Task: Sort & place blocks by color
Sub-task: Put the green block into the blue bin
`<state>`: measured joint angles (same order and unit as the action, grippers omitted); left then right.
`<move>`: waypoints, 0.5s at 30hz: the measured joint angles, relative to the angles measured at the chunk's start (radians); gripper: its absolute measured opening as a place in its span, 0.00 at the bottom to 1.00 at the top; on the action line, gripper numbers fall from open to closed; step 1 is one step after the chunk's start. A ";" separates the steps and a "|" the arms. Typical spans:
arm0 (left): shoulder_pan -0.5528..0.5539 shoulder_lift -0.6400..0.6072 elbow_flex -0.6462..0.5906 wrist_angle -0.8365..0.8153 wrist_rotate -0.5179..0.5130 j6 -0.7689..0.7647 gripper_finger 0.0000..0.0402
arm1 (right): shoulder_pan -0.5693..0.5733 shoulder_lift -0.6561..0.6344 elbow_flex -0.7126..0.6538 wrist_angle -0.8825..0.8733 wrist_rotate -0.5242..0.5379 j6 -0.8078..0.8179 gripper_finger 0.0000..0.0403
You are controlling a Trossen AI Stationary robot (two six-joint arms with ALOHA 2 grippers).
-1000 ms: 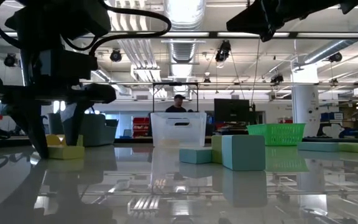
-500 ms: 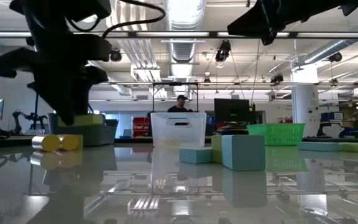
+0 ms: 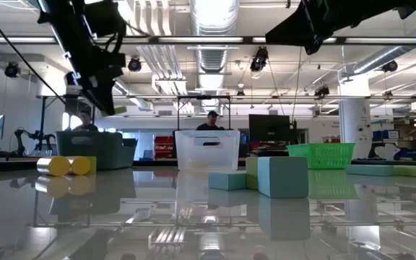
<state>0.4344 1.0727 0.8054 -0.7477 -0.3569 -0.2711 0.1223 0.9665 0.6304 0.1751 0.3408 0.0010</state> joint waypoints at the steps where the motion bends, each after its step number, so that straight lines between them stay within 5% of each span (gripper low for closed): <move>1: 0.044 0.006 -0.004 0.005 0.004 0.012 0.27 | 0.000 0.000 0.000 -0.002 0.000 0.000 0.15; 7: 0.205 0.088 -0.021 0.051 0.031 0.072 0.27 | 0.000 0.000 0.000 -0.013 0.000 0.000 0.15; 15: 0.221 0.231 -0.022 0.074 0.005 0.104 0.31 | 0.000 0.000 0.000 -0.013 0.000 0.000 0.15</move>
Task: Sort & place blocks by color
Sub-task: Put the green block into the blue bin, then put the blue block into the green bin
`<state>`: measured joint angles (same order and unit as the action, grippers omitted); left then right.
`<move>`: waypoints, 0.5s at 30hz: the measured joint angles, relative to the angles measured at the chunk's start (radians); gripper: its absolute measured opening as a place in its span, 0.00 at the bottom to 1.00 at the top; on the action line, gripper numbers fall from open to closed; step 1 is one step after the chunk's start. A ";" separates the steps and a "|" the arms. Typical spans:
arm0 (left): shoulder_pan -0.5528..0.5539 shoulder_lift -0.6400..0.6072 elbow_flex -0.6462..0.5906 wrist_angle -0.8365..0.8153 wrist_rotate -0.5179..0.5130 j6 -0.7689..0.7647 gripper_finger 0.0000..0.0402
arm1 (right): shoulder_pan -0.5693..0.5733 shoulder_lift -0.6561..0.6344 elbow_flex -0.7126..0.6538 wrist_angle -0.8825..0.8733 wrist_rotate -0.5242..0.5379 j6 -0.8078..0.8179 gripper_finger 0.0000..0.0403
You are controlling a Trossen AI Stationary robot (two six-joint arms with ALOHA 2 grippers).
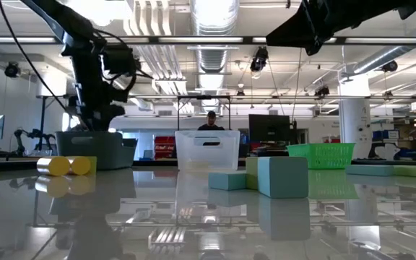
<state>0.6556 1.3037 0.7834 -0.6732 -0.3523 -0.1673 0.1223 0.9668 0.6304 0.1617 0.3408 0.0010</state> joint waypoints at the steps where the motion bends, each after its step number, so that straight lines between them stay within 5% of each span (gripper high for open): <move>1: 0.000 0.015 0.000 0.000 -0.011 0.000 0.35 | 0.000 0.000 0.000 -0.001 0.000 0.000 0.15; 6: 0.000 0.053 0.000 0.002 -0.049 0.003 0.50 | 0.000 0.000 0.000 -0.003 0.000 0.012 0.15; 15: -0.031 -0.038 0.012 0.002 -0.048 0.018 0.53 | 0.000 0.000 0.000 -0.101 0.001 0.233 0.15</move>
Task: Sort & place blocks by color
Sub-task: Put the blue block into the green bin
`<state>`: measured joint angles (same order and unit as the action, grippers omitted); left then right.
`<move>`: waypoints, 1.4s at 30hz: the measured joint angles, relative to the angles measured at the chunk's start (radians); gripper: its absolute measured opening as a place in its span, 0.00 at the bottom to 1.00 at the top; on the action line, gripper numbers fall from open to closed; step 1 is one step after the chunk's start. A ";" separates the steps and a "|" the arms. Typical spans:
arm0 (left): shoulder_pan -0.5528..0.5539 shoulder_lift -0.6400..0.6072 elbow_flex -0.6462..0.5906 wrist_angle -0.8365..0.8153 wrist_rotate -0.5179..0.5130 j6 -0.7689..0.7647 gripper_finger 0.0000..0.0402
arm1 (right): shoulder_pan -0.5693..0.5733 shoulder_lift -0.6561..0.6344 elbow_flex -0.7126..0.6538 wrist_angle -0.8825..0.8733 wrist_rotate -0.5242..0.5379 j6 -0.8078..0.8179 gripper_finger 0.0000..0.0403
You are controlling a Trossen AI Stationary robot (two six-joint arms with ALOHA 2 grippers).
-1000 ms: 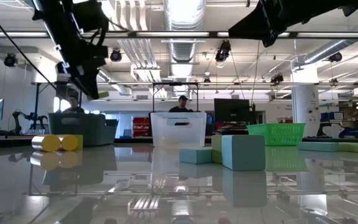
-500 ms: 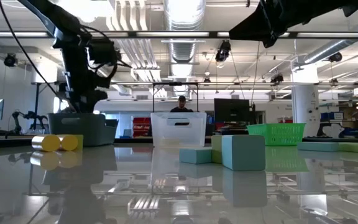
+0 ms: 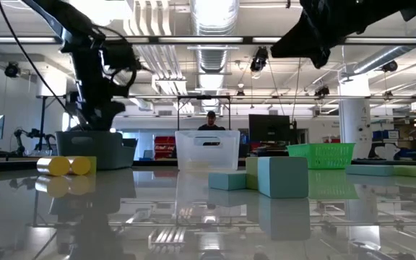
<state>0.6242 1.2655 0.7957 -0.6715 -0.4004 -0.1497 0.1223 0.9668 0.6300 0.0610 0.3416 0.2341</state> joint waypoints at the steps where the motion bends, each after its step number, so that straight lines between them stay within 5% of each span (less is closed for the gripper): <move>1: -0.016 -0.022 0.004 0.004 0.002 0.000 0.53 | 0.000 0.000 0.000 -0.021 -0.001 0.047 0.15; 9: -0.252 -0.223 -0.021 0.206 0.017 -0.051 0.53 | 0.000 0.000 0.000 -0.300 -0.004 0.471 0.15; 19: -0.468 -0.331 -0.045 0.551 0.017 0.027 0.53 | -0.031 0.000 0.000 -0.871 -0.006 0.940 0.15; 25: -0.495 -0.344 -0.073 0.727 0.016 0.086 0.53 | -0.043 0.000 0.000 -0.912 -0.101 0.979 0.15; 32: -0.494 -0.335 -0.084 0.746 0.016 0.152 0.53 | -0.043 0.000 0.016 -0.930 -0.267 1.014 0.15; 42: -0.494 -0.327 -0.089 0.769 0.008 0.193 0.53 | -0.042 0.056 0.109 -0.921 -0.210 1.022 0.15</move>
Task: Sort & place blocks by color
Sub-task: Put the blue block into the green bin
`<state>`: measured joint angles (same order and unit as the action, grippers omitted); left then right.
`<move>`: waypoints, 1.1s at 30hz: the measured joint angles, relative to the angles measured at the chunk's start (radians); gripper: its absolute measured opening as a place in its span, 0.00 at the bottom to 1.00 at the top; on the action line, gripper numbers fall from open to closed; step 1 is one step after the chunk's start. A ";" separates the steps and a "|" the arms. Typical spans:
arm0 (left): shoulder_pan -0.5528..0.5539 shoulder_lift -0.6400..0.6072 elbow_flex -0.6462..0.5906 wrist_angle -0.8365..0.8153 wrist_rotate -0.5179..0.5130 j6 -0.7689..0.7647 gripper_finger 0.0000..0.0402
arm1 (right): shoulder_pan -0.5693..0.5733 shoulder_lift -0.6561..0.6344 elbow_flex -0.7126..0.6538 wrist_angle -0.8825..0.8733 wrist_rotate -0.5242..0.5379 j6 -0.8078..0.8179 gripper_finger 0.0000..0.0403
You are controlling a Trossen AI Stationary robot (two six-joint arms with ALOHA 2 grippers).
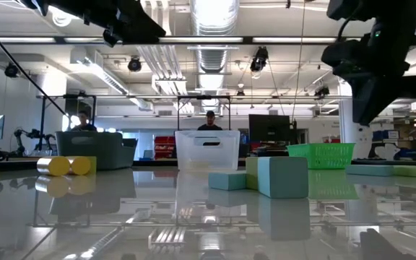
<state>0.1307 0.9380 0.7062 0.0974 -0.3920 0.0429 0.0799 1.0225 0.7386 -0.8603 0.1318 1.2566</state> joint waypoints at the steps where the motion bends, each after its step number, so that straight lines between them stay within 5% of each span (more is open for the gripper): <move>1: 0.000 0.001 -0.001 -0.001 0.000 0.000 0.53 | 0.000 0.019 0.006 0.000 0.000 -0.001 0.15; 19: 0.000 -0.006 -0.010 0.044 -0.020 0.122 0.53 | 0.000 0.343 0.195 -0.158 -0.087 -0.116 0.16; 33: 0.000 -0.011 -0.005 0.059 -0.022 0.182 0.53 | -0.042 0.425 0.245 -0.162 -0.080 -0.140 0.55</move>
<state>0.1307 0.9268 0.7013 0.1561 -0.4141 0.2252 0.0377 1.4475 0.9833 -1.0227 0.0516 1.1169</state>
